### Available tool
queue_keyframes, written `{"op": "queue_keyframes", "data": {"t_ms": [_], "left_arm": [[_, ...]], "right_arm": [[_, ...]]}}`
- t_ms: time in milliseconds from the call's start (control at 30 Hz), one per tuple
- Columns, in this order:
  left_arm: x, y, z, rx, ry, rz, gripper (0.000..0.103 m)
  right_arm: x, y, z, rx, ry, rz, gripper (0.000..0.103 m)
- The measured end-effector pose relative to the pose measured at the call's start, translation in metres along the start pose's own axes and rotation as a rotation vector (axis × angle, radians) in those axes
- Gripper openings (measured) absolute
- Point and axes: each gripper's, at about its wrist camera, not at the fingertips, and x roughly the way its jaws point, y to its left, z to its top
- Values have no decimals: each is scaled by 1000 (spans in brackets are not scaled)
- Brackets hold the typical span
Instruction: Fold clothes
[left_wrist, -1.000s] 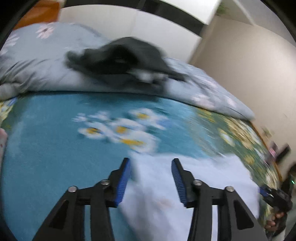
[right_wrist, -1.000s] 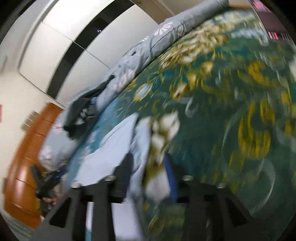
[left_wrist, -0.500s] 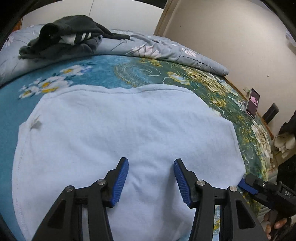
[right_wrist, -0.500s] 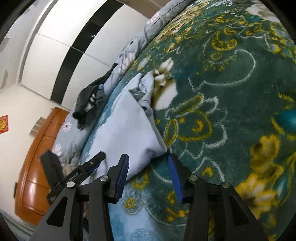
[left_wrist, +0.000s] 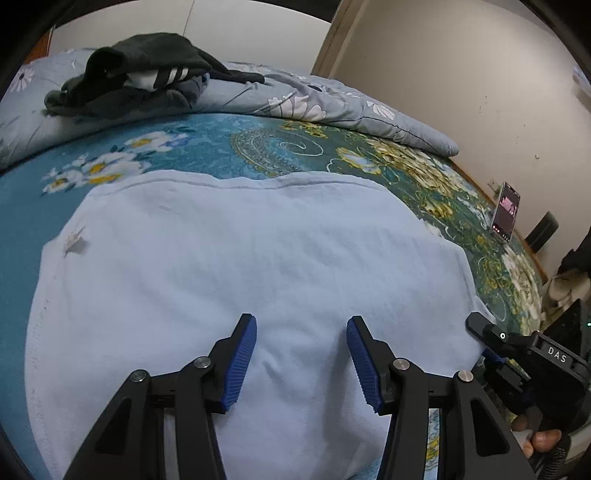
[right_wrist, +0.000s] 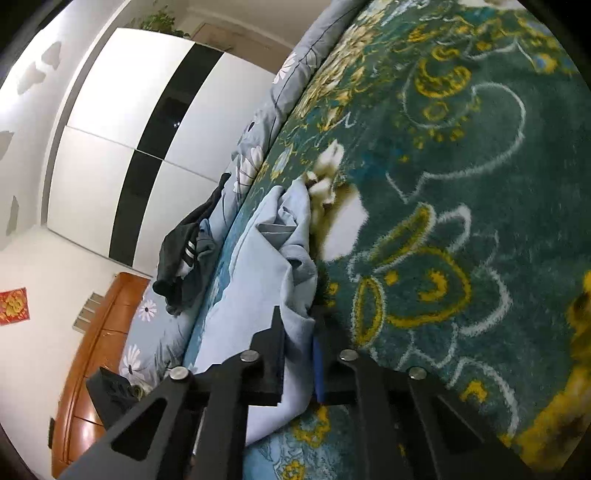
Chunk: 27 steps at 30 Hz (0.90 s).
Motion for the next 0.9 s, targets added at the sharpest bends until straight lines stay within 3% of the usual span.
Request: {"op": "queue_keyframes", "data": {"t_ms": [200,400,467,533,600,733,900], "left_arm": [[4,-10,-5,60,0,61,56],[10,-31,-14,186,-12,183,58],[4,-22,-10,141,-10,129,58],[-9,-2,-5,43,-12,27,58],[-26,23,0,-55,-36,-21,58],[-66,73,4,-156,-124,18,58],[-107,133,-2,-282,-206,66,58]], "right_arm": [[-10,23,2,-58,-16,46,8],[-7,72,1,-205,-3,60,8],[-4,85,1,-241,6,60,8],[-2,98,0,-278,15,60,8],[1,110,-1,-314,25,60,8],[10,140,-6,-399,52,67,8],[48,209,-54,-623,179,145,8]]}}
